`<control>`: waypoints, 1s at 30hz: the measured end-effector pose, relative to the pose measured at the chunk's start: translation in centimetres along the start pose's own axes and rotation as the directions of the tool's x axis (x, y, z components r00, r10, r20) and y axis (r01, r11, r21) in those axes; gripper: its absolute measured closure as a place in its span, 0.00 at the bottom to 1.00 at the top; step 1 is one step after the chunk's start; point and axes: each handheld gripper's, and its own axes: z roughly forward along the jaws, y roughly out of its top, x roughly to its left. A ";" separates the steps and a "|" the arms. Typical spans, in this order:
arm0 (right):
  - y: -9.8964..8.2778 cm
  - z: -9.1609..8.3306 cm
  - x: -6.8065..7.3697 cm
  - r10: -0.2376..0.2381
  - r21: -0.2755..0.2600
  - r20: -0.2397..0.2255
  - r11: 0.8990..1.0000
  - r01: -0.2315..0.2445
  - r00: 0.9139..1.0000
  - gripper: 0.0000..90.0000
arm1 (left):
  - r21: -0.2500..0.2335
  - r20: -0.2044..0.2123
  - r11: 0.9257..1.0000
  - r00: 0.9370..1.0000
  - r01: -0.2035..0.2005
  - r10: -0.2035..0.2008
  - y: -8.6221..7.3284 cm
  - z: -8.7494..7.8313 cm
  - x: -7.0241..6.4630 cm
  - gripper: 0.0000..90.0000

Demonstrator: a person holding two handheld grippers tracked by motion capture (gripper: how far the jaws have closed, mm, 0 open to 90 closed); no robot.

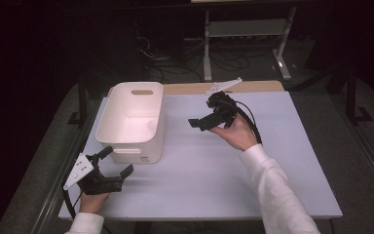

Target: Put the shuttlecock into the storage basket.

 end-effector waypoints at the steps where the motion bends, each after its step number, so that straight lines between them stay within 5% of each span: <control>1: -0.1 -0.1 0.0 0.004 0.002 0.000 1.000 -0.004 1.000 0.00 | -0.008 0.003 1.000 1.000 0.004 -0.004 0.0 0.1 0.0 0.00; 15: -2.3 -0.8 -0.8 0.000 0.000 0.025 1.000 0.000 1.000 0.00 | -0.005 0.000 1.000 1.000 0.005 -0.005 0.0 0.0 0.0 0.00; 30: -5.4 -1.8 -2.2 0.069 -0.006 0.039 0.998 -0.069 0.997 0.00 | 0.004 -0.004 1.000 1.000 -0.001 0.001 0.0 -0.1 0.0 0.00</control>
